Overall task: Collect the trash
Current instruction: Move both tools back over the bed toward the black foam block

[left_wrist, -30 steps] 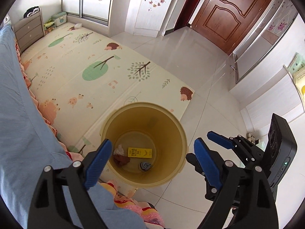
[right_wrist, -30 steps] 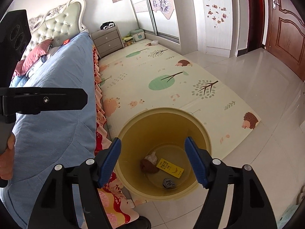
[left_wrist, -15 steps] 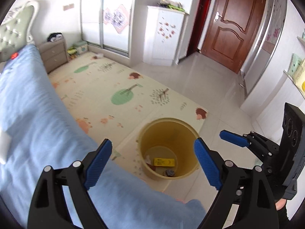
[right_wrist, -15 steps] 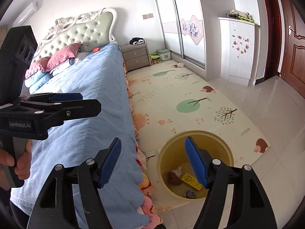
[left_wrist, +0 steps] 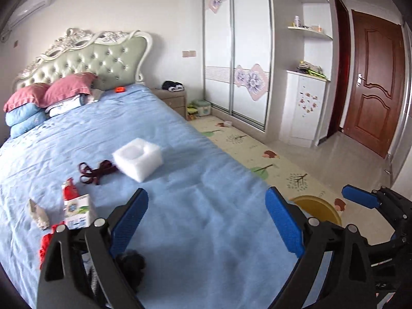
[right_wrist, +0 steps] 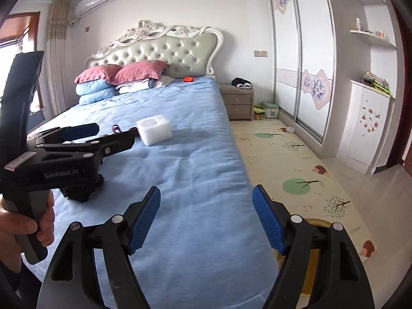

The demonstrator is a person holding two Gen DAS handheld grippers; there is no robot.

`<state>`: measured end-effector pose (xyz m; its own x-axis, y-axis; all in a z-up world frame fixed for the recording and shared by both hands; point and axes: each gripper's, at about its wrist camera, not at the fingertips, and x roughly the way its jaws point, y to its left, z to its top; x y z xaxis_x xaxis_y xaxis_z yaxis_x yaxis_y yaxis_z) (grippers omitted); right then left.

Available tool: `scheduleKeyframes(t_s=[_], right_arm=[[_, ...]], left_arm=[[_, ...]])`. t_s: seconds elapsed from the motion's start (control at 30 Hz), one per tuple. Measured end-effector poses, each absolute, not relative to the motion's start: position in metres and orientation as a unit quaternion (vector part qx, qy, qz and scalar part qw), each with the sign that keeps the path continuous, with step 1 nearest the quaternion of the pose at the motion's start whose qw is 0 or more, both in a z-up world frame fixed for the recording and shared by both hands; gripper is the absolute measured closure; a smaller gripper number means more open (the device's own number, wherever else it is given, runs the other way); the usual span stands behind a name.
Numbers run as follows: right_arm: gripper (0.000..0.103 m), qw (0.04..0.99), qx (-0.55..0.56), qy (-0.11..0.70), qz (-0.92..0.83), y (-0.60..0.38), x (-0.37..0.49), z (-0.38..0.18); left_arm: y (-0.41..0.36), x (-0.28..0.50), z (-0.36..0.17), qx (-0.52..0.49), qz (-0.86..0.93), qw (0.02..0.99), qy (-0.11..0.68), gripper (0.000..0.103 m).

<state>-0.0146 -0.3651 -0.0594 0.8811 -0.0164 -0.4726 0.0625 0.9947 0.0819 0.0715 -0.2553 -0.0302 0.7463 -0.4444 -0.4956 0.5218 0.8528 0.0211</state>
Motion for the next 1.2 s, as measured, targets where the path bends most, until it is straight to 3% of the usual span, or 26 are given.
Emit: scheduleKeyframes(t_s=[0.13, 0.2, 0.33, 0.37, 0.7, 1.07, 1.1, 1.2], right_arm=[[0.030, 0.972, 0.042, 0.232, 0.020, -0.324, -0.002, -0.055], [0.029, 0.972, 0.040, 0.228, 0.037, -0.304, 0.003, -0.053], [0.009, 0.977, 0.041, 0.203, 0.054, -0.274, 0.007, -0.049], [0.008, 0.978, 0.041, 0.197, 0.057, -0.268, 0.008, -0.048], [0.008, 0.973, 0.028, 0.213, 0.087, -0.215, 0.031, -0.050], [0.009, 0.961, 0.014, 0.238, 0.140, -0.169, 0.045, -0.057], [0.010, 0.959, 0.015, 0.243, 0.145, -0.166, 0.047, -0.059], [0.027, 0.949, 0.026, 0.268, 0.162, -0.159, 0.059, -0.065]], left_arm=[[-0.194, 0.066, -0.030, 0.067, -0.211, 0.949, 0.226, 0.009], [-0.169, 0.063, -0.029, 0.071, -0.176, 0.959, 0.213, 0.003], [-0.122, 0.052, -0.026, 0.070, -0.125, 0.971, 0.192, 0.004], [-0.110, 0.051, -0.026, 0.064, -0.117, 0.973, 0.189, 0.004], [-0.011, 0.053, -0.047, -0.012, -0.072, 0.972, 0.224, 0.004], [-0.002, 0.058, -0.058, -0.014, -0.087, 0.967, 0.237, 0.004], [-0.001, 0.059, -0.059, -0.014, -0.089, 0.967, 0.238, 0.004], [-0.001, 0.063, -0.061, -0.008, -0.082, 0.968, 0.237, 0.004]])
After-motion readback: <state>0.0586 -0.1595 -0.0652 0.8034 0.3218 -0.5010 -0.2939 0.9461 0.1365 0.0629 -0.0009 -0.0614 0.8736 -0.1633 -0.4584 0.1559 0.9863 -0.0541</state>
